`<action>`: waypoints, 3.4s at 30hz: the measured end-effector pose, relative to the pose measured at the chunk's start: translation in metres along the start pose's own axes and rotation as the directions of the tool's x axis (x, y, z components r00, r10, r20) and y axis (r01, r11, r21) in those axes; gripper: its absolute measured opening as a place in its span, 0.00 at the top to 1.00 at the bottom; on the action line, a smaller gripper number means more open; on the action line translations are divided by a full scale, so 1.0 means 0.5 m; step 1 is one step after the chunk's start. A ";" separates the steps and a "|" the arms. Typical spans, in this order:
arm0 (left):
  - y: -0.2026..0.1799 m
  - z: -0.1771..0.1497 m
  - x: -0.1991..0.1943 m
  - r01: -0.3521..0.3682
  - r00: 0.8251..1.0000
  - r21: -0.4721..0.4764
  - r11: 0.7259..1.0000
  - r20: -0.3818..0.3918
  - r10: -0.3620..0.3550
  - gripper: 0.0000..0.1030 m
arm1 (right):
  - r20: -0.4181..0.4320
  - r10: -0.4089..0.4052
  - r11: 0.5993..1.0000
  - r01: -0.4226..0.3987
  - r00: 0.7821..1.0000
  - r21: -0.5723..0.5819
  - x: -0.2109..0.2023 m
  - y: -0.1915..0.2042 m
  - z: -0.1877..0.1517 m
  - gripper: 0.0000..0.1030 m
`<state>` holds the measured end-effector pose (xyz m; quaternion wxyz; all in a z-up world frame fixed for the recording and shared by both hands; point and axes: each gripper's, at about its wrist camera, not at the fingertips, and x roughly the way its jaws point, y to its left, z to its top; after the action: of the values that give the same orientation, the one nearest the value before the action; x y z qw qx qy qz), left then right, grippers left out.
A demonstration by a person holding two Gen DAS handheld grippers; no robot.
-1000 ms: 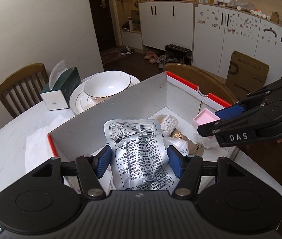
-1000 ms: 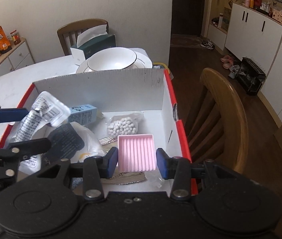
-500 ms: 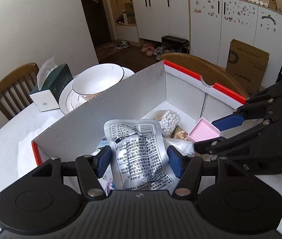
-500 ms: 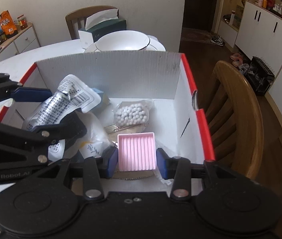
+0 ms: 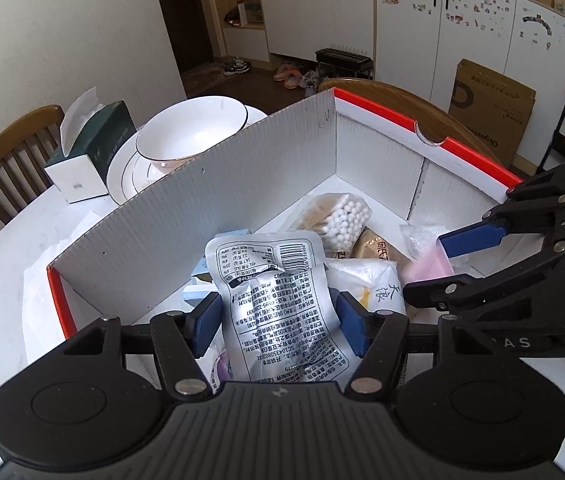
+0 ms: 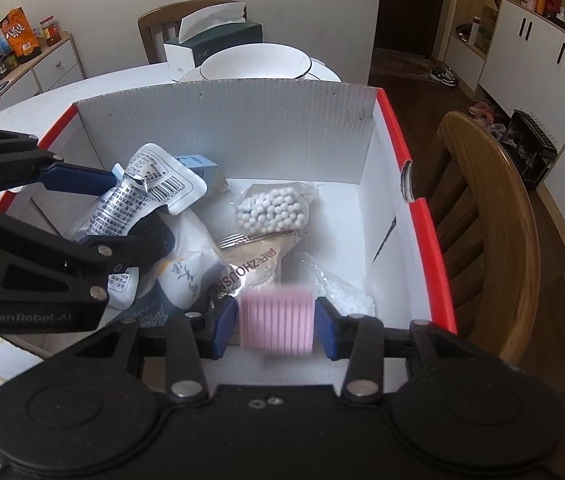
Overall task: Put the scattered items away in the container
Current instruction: 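Lower both items into the box and open both tools, then withdraw both tools from the box toward the remaining table items, then grasp the white plush toy with the left tool while the right tool reaches the pink binder clip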
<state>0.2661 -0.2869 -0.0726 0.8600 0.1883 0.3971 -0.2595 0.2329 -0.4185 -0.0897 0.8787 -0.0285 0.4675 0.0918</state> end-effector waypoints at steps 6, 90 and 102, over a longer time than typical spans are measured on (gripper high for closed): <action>0.006 -0.005 0.000 0.018 1.000 -0.004 1.000 -0.004 -0.018 0.37 | 0.005 0.011 1.000 -0.011 1.000 -0.003 -0.016 -0.001 0.000 0.51; 0.484 -0.463 -0.298 -0.130 0.984 -0.325 0.937 0.073 0.161 0.00 | 0.097 0.118 0.992 -0.113 0.988 -0.056 -0.067 0.590 -0.031 0.15; 0.515 -0.488 -0.213 -0.108 0.993 -0.303 0.947 0.017 0.118 0.00 | 0.034 0.101 0.986 -0.096 0.994 -0.136 0.041 0.663 -0.036 0.19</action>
<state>0.2183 0.0785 -0.1089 0.8988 0.0730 0.4055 -0.1495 0.1669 -0.0928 -0.1050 0.8786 -0.0624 0.4431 0.1669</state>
